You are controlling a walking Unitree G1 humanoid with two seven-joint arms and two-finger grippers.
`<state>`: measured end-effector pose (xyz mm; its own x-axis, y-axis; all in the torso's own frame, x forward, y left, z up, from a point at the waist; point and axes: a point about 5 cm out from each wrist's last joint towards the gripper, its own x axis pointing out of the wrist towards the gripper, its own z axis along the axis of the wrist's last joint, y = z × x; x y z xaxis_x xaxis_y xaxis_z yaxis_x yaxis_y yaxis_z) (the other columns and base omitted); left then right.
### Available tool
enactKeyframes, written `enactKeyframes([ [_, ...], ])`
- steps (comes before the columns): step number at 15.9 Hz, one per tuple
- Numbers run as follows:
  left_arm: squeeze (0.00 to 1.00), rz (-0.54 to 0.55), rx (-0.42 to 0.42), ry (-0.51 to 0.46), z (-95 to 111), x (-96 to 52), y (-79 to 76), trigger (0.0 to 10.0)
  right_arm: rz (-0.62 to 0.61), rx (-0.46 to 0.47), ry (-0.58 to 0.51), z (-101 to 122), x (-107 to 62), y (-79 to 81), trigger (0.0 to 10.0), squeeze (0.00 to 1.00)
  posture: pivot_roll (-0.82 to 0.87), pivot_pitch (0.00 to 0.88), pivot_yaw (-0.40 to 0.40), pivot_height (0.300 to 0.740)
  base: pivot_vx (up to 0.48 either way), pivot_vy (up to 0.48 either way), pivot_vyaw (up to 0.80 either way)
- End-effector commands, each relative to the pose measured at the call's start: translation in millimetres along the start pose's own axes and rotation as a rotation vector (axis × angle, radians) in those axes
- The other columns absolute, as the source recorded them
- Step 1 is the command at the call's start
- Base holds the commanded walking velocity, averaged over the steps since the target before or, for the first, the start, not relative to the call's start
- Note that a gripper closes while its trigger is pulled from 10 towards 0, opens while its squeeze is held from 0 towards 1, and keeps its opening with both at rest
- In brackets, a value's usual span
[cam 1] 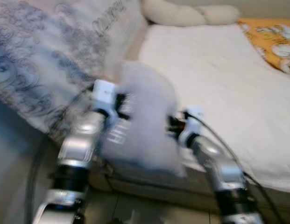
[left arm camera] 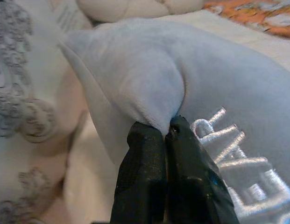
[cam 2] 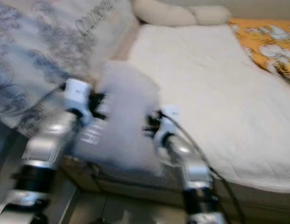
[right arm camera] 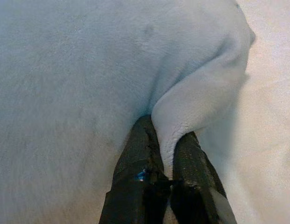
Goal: Clean up the room
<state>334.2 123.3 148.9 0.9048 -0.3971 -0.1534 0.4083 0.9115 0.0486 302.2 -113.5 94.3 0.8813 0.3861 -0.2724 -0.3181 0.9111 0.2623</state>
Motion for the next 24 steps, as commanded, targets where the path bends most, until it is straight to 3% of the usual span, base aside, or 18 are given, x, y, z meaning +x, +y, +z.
enactKeyframes([
  [1,0.00,0.023,0.026,-0.032,8,-2.4,8.1,10.0,0.068,-0.010,-0.039,7,5.4,16.7,10.0,0.00,-0.06,0.000,0.023,0.740,0.266,0.000,0.00],
  [24,0.00,0.062,0.018,-0.020,6,-7.4,19.8,10.0,0.115,-0.019,-0.036,8,12.9,23.6,10.0,0.00,-0.05,0.000,0.010,0.740,0.290,0.000,0.00],
])
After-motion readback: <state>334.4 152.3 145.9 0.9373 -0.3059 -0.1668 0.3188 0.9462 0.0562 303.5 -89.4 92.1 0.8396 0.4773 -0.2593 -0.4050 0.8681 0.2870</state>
